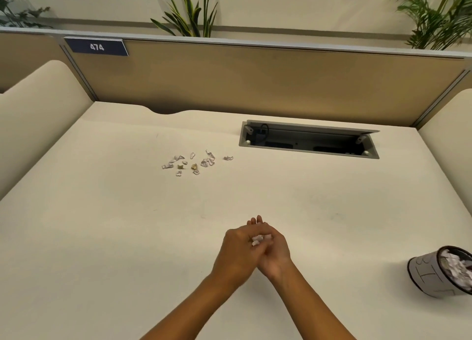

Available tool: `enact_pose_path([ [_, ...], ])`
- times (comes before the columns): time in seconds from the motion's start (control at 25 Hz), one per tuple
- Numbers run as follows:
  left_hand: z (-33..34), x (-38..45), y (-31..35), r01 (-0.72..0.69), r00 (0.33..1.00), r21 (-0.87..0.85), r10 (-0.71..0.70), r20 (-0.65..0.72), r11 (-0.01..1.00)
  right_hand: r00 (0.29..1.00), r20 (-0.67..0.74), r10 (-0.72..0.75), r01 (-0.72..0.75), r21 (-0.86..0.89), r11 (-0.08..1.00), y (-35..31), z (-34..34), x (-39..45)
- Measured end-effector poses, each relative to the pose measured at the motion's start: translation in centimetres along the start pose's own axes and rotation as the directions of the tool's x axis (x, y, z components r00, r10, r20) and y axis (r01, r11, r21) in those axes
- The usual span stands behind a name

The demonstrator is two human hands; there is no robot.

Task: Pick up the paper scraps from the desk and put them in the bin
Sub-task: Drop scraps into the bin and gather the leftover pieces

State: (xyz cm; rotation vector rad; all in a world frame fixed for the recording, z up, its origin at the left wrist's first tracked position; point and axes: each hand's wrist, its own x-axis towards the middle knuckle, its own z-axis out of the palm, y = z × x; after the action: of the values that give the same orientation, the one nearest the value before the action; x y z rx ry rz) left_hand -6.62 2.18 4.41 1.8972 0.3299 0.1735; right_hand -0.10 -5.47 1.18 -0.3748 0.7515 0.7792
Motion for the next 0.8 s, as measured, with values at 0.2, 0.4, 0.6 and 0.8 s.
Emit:
enact_pose_path([
  [0.2, -1.1, 2.5, -2.0, 0.03, 0.984, 0.024, -0.025, -0.174, 0.999, 0.999, 0.009, -0.052, 0.05, 0.151, 0.987, -2.2, -0.8, -1.4],
  [0.4, 0.0, 4.9, -7.2, 0.192, 0.976, 0.396, -0.218, 0.021, 0.898, 0.988, 0.009, -0.156, 0.151, 0.191, 0.97, -6.2, -2.4, -3.8],
  [0.6, 1.9, 5.6, -8.5, 0.218, 0.94, 0.555, -0.326, 0.102, 0.803, 0.93, 0.03, -0.367, 0.356, 0.187, 0.916, -13.1, -3.7, -8.0],
  [0.8, 2.0, 5.4, -9.3, 0.199, 0.95, 0.583, -0.3, 0.081, 0.788, 0.709, 0.016, -0.705, 0.681, 0.242, 0.691, -21.8, -6.6, -14.0],
])
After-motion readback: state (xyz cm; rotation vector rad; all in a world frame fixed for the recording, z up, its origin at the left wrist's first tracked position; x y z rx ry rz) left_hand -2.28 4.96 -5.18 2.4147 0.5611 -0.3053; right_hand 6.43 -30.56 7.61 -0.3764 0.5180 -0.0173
